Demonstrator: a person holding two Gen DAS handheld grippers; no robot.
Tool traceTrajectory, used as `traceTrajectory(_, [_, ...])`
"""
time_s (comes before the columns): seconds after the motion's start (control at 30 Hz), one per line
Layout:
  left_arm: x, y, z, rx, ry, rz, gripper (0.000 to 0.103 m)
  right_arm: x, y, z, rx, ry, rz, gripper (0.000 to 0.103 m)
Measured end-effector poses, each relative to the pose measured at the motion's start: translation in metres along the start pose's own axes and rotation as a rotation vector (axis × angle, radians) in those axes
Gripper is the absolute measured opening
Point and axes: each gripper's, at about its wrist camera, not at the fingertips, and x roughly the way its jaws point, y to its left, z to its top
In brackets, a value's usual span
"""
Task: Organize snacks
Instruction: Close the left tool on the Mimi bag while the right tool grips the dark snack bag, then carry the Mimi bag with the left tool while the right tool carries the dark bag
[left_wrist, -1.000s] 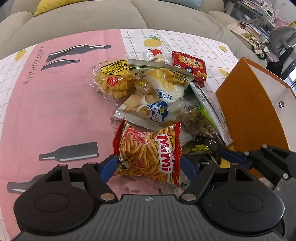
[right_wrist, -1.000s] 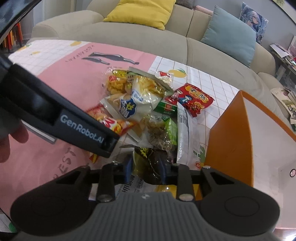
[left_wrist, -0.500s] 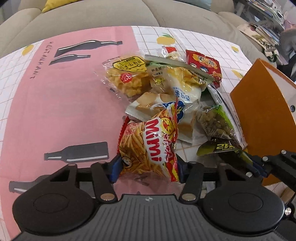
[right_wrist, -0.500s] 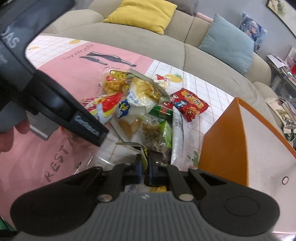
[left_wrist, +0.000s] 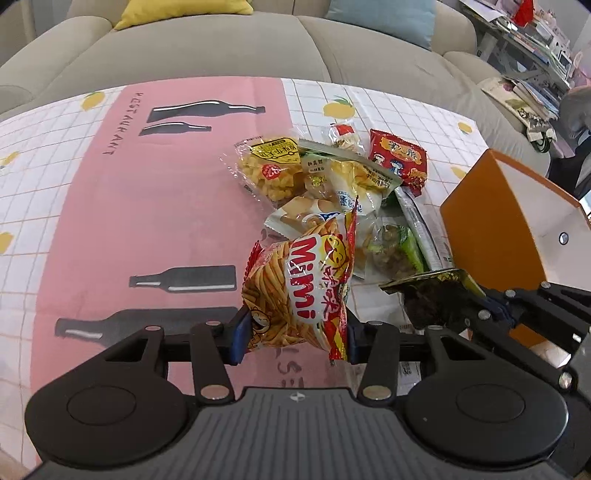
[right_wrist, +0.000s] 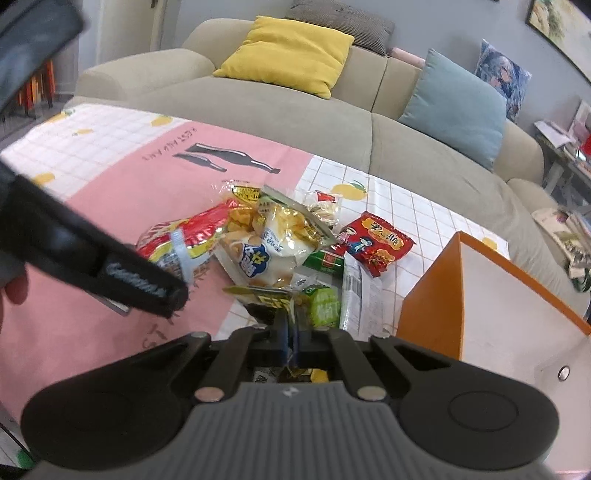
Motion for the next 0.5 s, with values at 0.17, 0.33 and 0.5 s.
traceTrajectory(0.17, [-0.020, 0.004, -0.004, -0.024, -0.005, -0.013, 0.054, -0.014, -0.017, 0.008, 0.117, 0.004, 0.082, 0.000])
traceTrajectory(0.33, [-0.038, -0.002, -0.008, -0.017, -0.027, -0.020, 0.054, -0.031, -0.035, 0.014, 0.225, 0.019, 0.159, 0.000])
traceTrajectory(0.5, [-0.056, -0.013, -0.008, -0.002, -0.038, -0.025, 0.054, -0.055, -0.047, 0.021, 0.241, -0.003, 0.192, 0.000])
